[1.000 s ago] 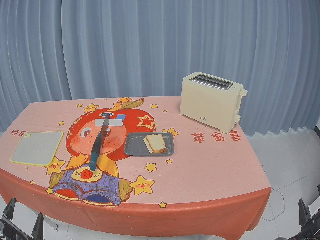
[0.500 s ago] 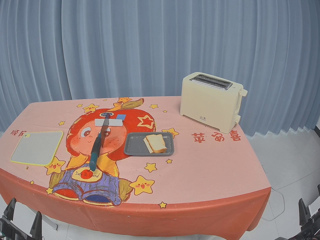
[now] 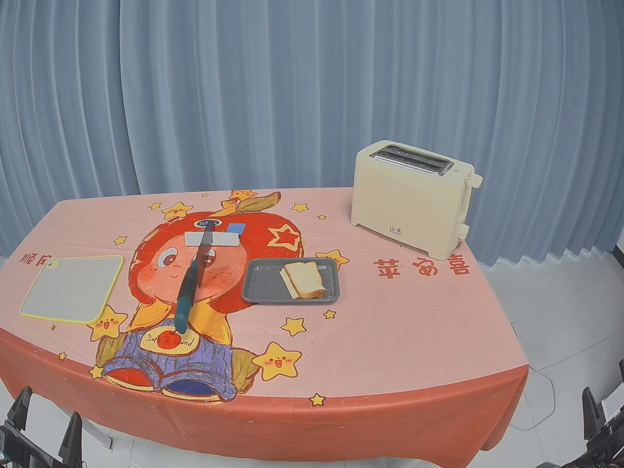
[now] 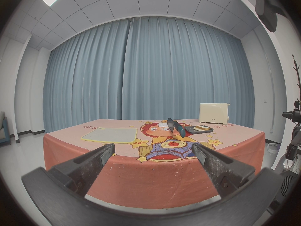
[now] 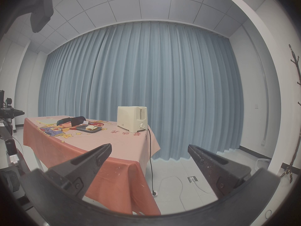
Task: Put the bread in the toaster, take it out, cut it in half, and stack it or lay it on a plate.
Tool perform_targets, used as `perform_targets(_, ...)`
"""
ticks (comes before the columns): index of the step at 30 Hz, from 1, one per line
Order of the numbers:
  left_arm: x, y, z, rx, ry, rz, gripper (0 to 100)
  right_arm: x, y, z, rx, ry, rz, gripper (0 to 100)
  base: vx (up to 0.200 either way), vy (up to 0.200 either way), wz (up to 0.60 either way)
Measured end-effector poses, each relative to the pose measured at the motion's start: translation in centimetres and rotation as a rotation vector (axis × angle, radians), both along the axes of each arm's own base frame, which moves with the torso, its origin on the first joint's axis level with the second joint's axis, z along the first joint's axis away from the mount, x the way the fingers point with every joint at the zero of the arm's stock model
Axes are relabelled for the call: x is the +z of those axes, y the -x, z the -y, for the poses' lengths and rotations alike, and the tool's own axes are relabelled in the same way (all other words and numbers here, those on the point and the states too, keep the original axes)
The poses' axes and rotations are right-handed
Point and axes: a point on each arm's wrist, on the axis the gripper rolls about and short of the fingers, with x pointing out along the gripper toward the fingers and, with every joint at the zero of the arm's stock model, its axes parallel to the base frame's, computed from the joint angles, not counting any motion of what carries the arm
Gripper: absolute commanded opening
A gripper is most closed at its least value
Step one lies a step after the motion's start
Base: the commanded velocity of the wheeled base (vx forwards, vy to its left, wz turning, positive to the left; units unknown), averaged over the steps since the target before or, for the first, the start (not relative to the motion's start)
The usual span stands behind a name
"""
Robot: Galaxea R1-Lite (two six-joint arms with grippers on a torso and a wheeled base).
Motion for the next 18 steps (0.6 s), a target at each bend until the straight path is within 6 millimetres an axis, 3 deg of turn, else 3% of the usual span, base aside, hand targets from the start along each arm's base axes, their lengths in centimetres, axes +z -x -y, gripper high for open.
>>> perform_targets(18,0.0,-0.01,0.0,0.0,0.0,-0.001,100,0.0,0.0,0.08,-0.037,-0.001,0.0,100,0.0,0.0,0.0)
